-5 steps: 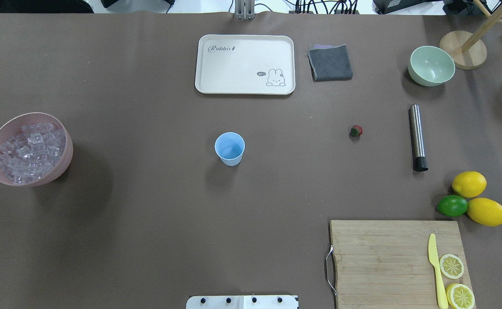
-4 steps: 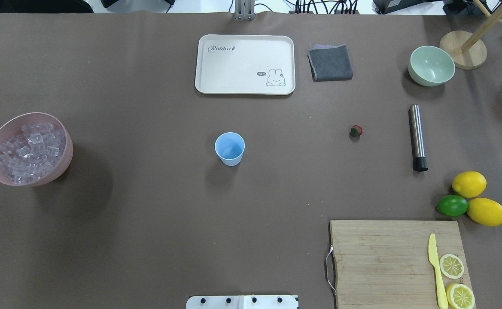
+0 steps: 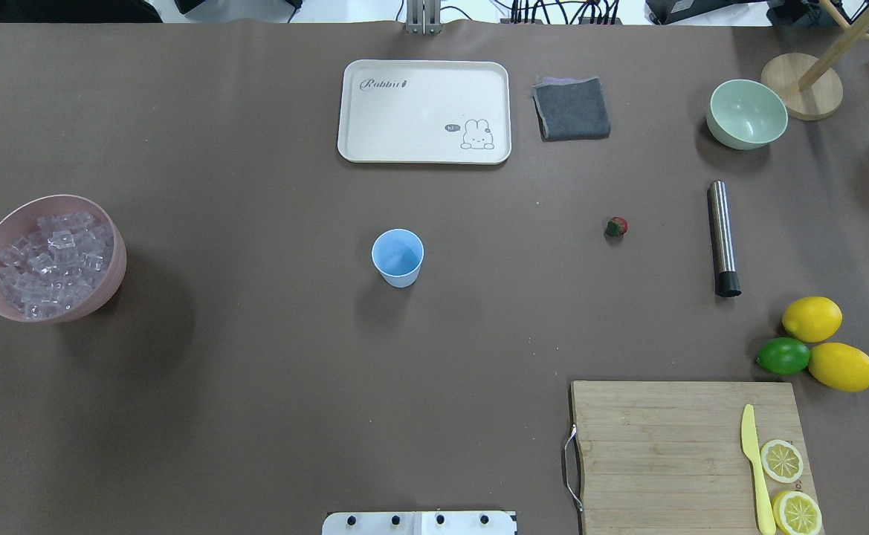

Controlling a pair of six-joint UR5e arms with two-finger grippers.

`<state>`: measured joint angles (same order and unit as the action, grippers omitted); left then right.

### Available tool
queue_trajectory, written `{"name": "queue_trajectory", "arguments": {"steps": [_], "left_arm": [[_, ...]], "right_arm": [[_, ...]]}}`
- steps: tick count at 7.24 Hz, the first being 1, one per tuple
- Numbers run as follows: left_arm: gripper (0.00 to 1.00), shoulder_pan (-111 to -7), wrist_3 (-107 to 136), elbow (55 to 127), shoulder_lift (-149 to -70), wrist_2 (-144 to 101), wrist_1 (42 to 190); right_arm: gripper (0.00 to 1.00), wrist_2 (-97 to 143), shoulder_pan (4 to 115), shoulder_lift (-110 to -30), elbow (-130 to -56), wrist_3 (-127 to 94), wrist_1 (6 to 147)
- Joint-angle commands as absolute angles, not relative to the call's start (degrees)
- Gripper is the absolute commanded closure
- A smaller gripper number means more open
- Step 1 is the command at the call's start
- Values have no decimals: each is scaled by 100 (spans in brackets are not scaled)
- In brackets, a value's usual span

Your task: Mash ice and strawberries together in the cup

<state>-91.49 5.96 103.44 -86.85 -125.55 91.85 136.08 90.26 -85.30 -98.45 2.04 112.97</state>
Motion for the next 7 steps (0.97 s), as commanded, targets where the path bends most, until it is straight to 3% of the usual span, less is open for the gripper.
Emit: {"name": "queue_trajectory", "arguments": {"steps": [1, 7], "left_arm": [[2, -9149, 598, 10257, -8649, -12542, 9185], [2, -9141, 589, 10169, -8613, -12638, 9193]], "right_arm": [[0, 13632, 9026, -8534, -9870, 254, 11224], [0, 13579, 9026, -8552, -9800, 193, 10960]]}}
